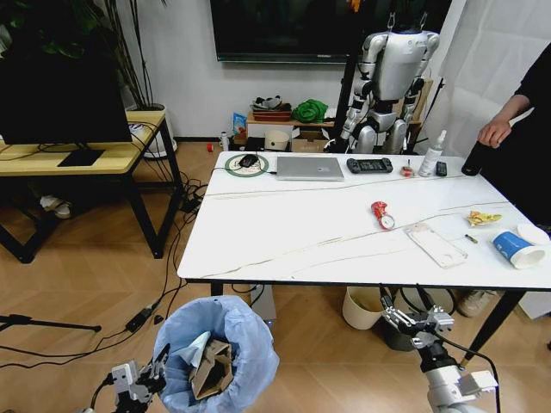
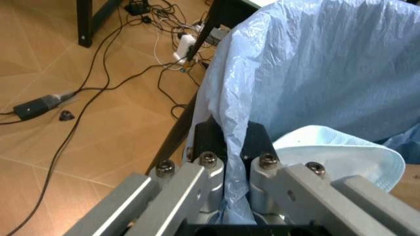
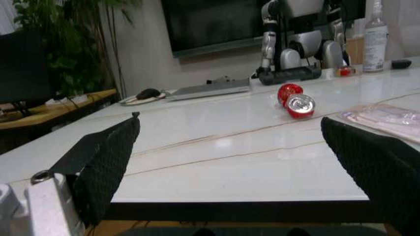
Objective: Pick up the trash bin and place the trash from the table into it.
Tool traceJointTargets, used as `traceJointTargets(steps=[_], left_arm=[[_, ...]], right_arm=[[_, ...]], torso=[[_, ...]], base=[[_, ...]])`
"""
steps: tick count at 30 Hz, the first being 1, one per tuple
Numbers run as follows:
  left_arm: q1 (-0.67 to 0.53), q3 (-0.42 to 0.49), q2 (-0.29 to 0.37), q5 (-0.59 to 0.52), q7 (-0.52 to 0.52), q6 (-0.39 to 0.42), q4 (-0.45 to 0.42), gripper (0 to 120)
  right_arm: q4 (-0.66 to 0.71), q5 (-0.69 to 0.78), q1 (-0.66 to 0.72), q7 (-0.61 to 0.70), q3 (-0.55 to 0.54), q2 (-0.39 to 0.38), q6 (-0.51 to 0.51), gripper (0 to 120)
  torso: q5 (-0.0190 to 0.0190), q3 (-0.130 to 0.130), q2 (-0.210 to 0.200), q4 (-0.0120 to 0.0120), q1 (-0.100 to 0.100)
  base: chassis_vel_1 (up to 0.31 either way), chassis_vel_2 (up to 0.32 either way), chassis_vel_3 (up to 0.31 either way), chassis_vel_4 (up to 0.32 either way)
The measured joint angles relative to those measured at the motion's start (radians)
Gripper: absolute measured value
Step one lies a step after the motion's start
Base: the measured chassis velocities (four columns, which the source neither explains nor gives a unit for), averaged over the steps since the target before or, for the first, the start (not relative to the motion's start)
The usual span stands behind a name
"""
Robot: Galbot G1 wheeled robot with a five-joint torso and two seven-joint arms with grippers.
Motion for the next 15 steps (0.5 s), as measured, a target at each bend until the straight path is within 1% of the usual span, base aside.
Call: traceJointTargets(steps=[15], left_arm=[[0.006, 0.012, -0.006, 0.011, 0.004, -0.007, -0.003, 0]], right_arm=[[0.006, 0.017, -0.007, -0.006, 0.006, 0.000, 0.000, 100]], torso=[[-0.0001, 0.000, 0.000, 0.0000, 0.000]], base=[[0.000, 0.000, 0.000, 0.000]])
